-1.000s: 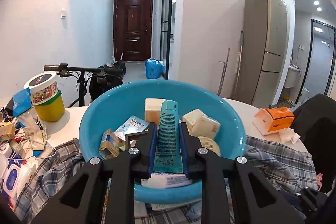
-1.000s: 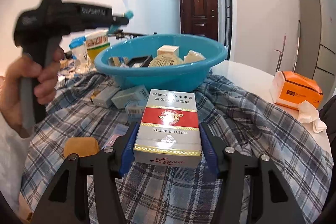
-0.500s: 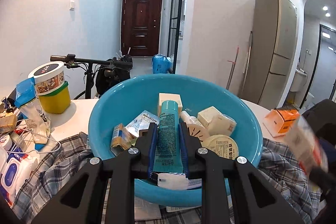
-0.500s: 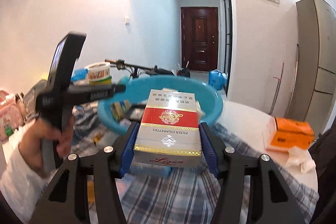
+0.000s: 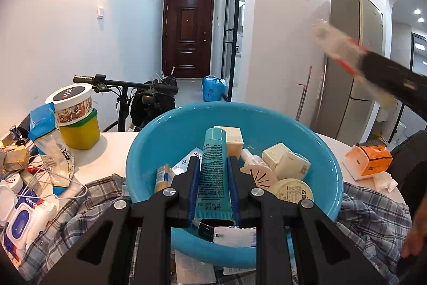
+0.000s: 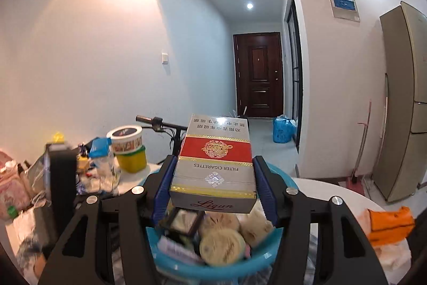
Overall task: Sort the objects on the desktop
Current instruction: 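Drop the teal tube into the basin while the right gripper lifts the Liqun box over it, then lower the Liqun box into the basin and open the right gripper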
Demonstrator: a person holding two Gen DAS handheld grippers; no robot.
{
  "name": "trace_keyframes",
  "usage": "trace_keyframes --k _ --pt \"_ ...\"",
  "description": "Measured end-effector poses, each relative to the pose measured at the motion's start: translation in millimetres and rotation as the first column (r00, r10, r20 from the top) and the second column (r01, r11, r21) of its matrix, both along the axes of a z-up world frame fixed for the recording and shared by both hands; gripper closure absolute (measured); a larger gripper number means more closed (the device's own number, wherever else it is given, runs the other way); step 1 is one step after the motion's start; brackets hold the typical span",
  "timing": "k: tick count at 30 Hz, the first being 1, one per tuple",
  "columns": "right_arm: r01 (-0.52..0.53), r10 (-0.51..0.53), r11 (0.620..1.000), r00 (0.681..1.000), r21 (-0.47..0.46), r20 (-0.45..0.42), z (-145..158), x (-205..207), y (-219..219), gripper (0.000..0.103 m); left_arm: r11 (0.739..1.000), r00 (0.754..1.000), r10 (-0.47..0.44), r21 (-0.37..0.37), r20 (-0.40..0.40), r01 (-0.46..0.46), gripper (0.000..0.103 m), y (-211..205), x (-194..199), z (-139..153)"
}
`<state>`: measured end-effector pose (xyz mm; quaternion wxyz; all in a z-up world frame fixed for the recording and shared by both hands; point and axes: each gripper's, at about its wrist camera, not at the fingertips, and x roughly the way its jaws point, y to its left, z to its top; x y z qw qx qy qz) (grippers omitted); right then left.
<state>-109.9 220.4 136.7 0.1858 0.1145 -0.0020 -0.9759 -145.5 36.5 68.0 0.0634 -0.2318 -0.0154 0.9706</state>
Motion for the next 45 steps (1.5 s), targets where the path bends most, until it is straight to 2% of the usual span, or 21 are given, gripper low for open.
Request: trace_keyframes --k 5,10,25,26,27,28,29,32,41,45 --pt "0.013 -0.013 1.0 1.0 0.005 0.014 -21 -25 -14 0.047 1.0 1.0 0.023 -0.021 -0.006 -0.023 0.081 -2 -2 -1" --pt "0.019 -0.015 0.999 0.995 -0.042 0.098 -50 -46 -10 0.047 0.999 0.999 0.034 -0.027 -0.012 -0.034 0.081 -3 -3 -2" --pt "0.016 -0.014 1.0 0.994 -0.013 0.111 -60 -43 -16 0.048 0.998 0.999 0.041 -0.054 0.014 -0.04 0.081 -1 -7 -9" --pt "0.018 -0.016 1.0 0.994 -0.011 0.109 -60 -42 -15 0.048 0.998 0.999 0.046 -0.053 0.023 -0.045 0.073 -2 -7 -10" --pt "0.018 -0.017 1.0 0.994 -0.011 0.109 -60 -42 -15 0.048 0.997 0.998 0.056 -0.049 0.036 -0.055 0.059 -4 -9 -12" --pt "0.017 -0.016 1.0 0.994 -0.011 0.111 -60 -42 -15 0.048 0.997 0.997 0.069 -0.043 0.041 -0.067 0.026 -6 -9 -12" --pt "0.017 -0.015 1.0 0.994 -0.012 0.113 -60 -42 -14 0.048 0.995 0.996 0.088 -0.042 0.032 -0.086 0.005 -8 -9 -12" --pt "0.015 -0.014 1.0 0.993 -0.011 0.115 -60 -42 -12 0.048 0.991 0.992 0.125 -0.048 -0.031 -0.126 0.005 -13 0 -6" --pt "0.011 -0.012 1.0 0.994 0.011 0.113 -62 -41 -14 0.048 0.992 0.993 0.115 -0.039 -0.03 -0.116 0.005 -15 1 -2" --pt "-0.002 0.003 1.0 0.993 -0.006 0.116 -62 -41 -12 0.048 0.993 0.993 0.116 -0.018 -0.025 -0.117 0.005 -19 0 -2"
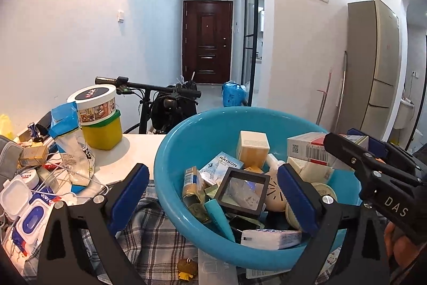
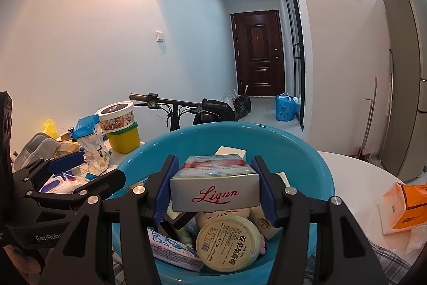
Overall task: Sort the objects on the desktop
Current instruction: 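Lower the Liqun box into the basin and open the right gripper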
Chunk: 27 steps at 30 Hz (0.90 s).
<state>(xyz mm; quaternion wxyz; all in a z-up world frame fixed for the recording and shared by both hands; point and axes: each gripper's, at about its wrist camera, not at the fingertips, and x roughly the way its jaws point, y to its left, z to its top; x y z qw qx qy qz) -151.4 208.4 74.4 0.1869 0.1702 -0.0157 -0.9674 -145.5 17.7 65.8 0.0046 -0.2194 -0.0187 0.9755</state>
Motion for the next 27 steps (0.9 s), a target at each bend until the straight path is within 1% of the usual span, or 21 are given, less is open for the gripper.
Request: trace_keyframes --k 5,13,27 --pt "0.002 -0.002 1.0 1.0 0.004 0.004 -0.5 -1.0 0.8 0.048 1.0 1.0 0.0 0.014 0.013 0.0 0.005 -2.4 -1.4 -1.0" --pt "0.003 -0.003 1.0 1.0 0.014 -0.002 -0.4 0.3 -1.1 0.048 1.0 1.0 0.003 0.005 0.011 -0.003 0.005 -1.2 0.6 -0.3" --pt "-0.002 0.002 1.0 1.0 0.011 -0.001 -0.4 -0.6 -0.6 0.048 1.0 1.0 0.009 0.022 0.025 -0.01 0.005 -5.3 -0.4 -1.3"
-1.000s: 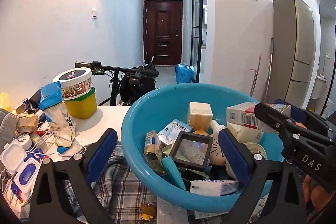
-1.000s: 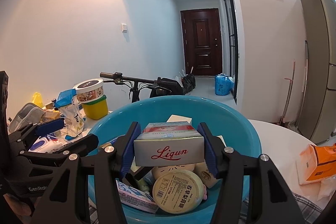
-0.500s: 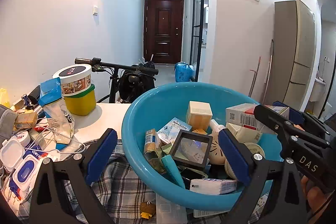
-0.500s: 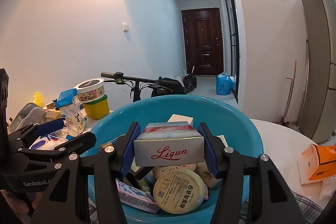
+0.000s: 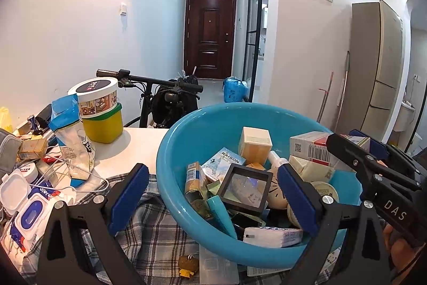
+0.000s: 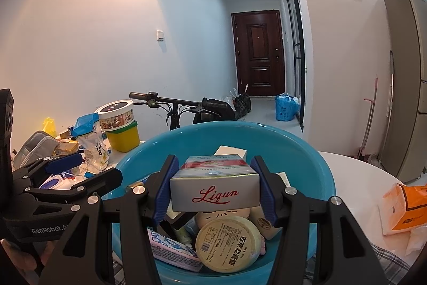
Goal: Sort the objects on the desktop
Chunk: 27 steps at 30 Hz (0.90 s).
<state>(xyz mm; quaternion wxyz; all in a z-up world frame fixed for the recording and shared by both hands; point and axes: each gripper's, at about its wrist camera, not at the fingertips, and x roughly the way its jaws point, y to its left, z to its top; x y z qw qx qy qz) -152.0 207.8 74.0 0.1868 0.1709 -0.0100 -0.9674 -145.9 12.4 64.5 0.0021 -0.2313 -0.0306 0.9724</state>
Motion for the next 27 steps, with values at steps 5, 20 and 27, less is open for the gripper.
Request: trace_keyframes --k 5,20,27 --pt "-0.007 0.007 1.0 1.0 0.002 -0.005 0 1 -1 0.048 1.0 1.0 0.003 0.002 0.002 -0.003 0.004 -1 0 0" --pt "0.006 -0.003 0.998 0.999 -0.064 0.047 -2 -7 12 0.0 0.998 0.999 0.028 0.062 0.021 -0.03 0.004 -16 -1 1" --pt "0.006 -0.005 1.0 0.999 -0.031 0.033 -1 -2 6 0.0 0.998 0.999 0.032 0.06 0.022 -0.033 0.004 -16 -2 1"
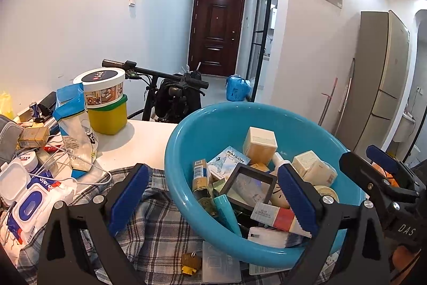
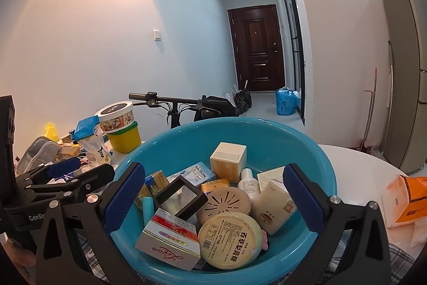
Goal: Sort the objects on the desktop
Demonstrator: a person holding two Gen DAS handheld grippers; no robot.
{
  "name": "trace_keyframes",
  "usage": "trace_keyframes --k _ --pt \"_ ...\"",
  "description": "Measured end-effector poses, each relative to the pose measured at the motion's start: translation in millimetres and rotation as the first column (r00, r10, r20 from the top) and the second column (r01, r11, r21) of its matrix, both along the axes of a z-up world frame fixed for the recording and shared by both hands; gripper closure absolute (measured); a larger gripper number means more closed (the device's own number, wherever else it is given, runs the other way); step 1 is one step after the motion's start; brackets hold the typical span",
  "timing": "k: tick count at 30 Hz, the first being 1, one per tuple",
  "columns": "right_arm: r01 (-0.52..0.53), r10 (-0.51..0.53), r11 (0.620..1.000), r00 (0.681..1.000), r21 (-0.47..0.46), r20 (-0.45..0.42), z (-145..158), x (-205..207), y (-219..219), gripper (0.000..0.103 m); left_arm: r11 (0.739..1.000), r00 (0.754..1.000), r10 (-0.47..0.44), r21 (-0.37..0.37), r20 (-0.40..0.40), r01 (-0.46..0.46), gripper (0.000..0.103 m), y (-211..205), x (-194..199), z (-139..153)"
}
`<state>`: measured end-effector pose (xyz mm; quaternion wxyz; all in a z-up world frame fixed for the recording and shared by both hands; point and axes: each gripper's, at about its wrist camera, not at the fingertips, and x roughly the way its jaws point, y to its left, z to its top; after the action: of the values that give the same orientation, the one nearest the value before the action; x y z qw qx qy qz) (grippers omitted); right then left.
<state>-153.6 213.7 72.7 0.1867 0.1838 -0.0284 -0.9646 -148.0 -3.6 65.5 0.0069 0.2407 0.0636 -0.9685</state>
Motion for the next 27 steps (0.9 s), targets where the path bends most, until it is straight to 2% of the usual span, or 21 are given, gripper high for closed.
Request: trace_keyframes --k 9,16,20,27 --pt "0.007 -0.007 1.0 1.0 0.025 0.0 0 1 -2 0.0 1.0 1.0 0.016 -0.025 -0.002 -0.016 0.004 1 1 0" --pt "0.01 -0.01 0.999 1.0 0.031 -0.016 13 10 3 0.0 0.997 0.999 0.037 -0.063 -0.016 -0.037 0.004 2 5 5" --pt "0.022 -0.023 0.999 0.999 -0.047 -0.033 27 25 19 0.0 0.998 0.999 0.038 -0.046 -0.037 -0.04 0.004 -3 12 12" --pt "0.037 -0.038 0.999 0.998 -0.012 -0.042 50 82 36 0.0 0.998 0.999 0.029 -0.046 -0.032 -0.031 0.004 -3 13 13"
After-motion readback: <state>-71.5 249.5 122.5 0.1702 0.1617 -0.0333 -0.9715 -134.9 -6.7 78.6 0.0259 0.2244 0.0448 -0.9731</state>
